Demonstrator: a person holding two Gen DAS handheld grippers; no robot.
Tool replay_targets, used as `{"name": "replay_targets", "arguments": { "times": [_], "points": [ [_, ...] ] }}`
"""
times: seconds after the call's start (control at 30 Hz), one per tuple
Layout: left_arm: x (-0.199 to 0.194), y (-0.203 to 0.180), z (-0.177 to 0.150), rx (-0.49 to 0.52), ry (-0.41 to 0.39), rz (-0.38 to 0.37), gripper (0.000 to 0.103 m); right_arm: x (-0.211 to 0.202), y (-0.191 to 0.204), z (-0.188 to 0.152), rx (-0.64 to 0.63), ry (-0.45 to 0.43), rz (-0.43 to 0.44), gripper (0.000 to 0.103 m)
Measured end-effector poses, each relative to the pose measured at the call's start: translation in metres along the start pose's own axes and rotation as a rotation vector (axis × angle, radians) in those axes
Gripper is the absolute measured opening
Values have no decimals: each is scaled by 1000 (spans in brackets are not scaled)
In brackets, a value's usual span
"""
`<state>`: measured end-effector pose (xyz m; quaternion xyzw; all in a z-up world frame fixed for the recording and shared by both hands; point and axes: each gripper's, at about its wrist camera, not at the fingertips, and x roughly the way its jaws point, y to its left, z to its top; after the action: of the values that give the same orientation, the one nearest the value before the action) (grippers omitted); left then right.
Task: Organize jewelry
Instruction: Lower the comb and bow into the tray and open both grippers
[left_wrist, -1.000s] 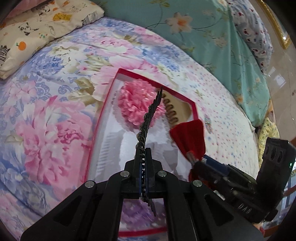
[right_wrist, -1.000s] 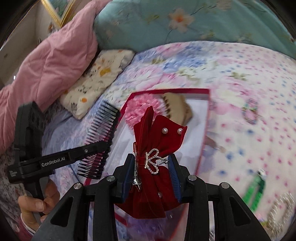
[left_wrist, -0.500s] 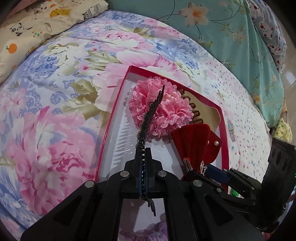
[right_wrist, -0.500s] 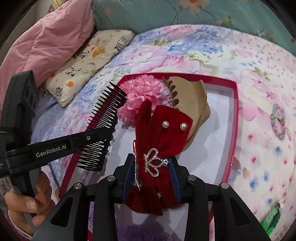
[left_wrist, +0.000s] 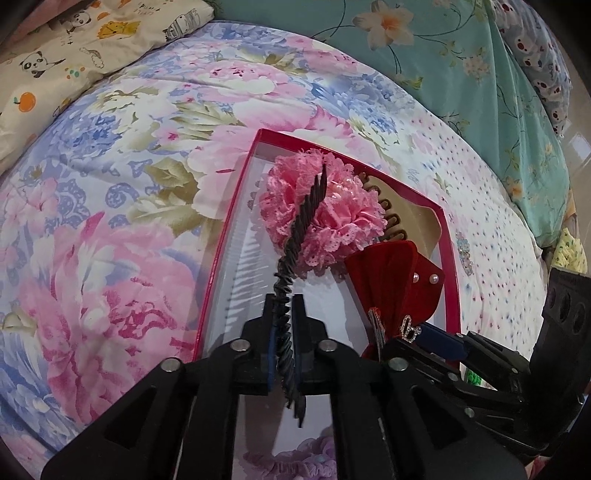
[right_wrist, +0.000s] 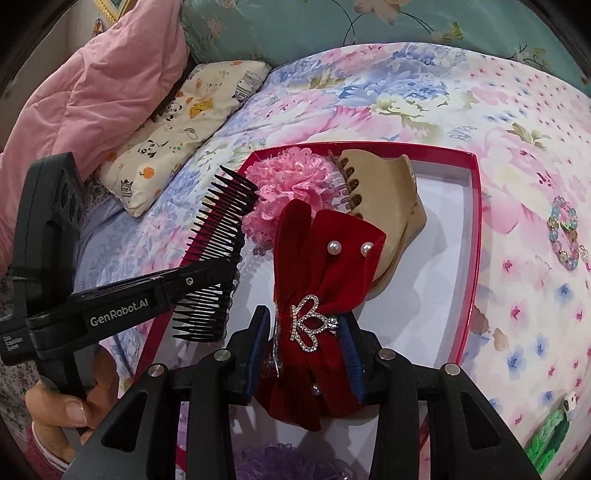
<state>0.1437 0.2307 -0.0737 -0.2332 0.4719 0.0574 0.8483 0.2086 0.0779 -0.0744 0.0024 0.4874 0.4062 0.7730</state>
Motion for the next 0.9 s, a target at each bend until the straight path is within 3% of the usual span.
{"name": "replay_targets", "arguments": {
  "times": [0.07,0.37,0.5,0.6,0.9],
  "points": [
    [-4,1,-1,-2,-7,0,14,-3,0,-1,2,-5,5,46],
    [-12,4,1,-10,-17,3,15,-35,-2,-8,38,-47,27,46],
    [-21,5,-2,-16,-32,4,29,-61,-8,-14,61,-87,30,48],
    [-26,3,-4,-9,-43,9,29,-83,-17,-22,94,-124,19,52],
    [-41,1,-9,-12,-57,8,29,-149,-67,-55,202,-197,-57,52]
  ]
}}
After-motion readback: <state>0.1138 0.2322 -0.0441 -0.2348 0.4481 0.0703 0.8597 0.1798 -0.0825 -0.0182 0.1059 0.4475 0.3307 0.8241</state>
